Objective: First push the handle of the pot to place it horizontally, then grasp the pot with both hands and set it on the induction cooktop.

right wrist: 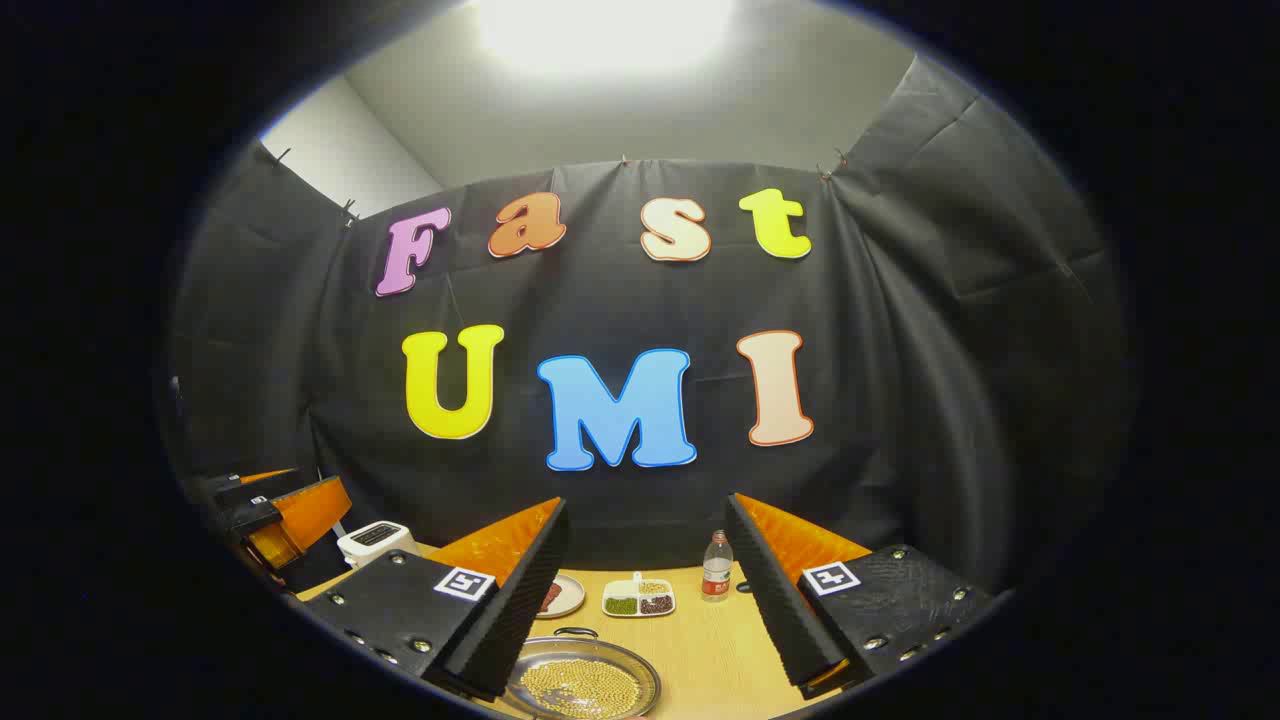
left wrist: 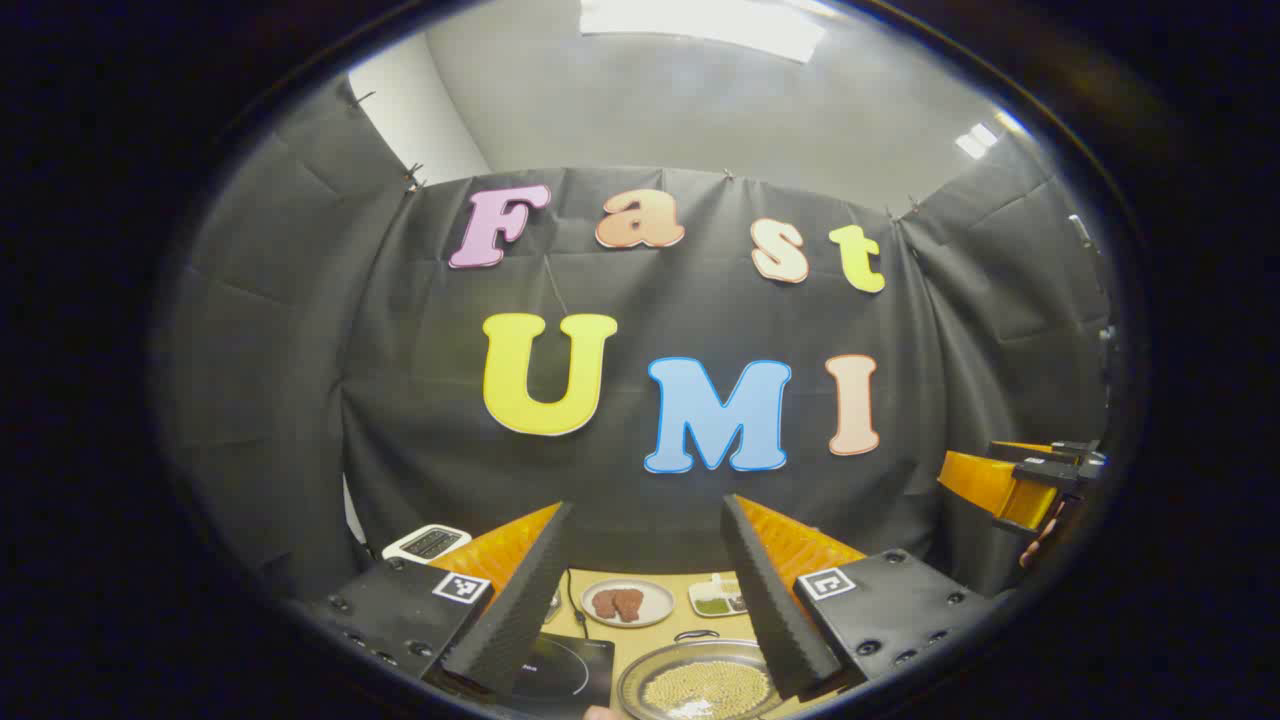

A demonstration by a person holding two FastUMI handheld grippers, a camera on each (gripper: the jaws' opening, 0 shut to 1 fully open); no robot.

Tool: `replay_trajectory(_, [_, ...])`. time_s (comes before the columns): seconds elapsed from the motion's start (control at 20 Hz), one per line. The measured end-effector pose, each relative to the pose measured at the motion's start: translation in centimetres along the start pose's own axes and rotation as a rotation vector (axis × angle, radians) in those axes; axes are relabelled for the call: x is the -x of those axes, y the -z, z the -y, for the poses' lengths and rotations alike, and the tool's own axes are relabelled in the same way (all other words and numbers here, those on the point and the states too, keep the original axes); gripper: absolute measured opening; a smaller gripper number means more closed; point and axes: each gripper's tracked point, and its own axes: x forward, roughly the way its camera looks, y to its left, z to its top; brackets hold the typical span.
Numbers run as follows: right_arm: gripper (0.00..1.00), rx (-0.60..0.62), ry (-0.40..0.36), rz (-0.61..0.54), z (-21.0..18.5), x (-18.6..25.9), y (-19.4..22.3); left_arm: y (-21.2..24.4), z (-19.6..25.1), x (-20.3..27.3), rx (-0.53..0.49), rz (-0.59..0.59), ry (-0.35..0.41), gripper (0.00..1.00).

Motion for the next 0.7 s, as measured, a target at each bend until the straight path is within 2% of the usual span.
replay_trajectory(0.15, [0.96, 0.006, 0.008, 0.004, 0.3, 0.3, 0.0, 0.1, 0.0, 0.2, -0.001, -0.003, -0.003, 0.94])
replay_trajectory(0.6, [0.96, 0.012, 0.011, -0.002, 0.5, 1.1, 0.3, 0.3, -0.5, 0.9, 0.01, -0.015, -0.01, 0.94])
replay_trajectory(0.65, [0.96, 0.013, 0.011, -0.005, 0.4, 1.2, 0.4, 0.5, -0.4, 0.9, 0.008, -0.014, -0.01, 0.99])
replay_trajectory(0.7, [0.96, 0.016, 0.012, -0.008, 0.5, 1.3, 0.5, 0.3, -0.5, 0.9, 0.009, -0.013, -0.01, 0.96])
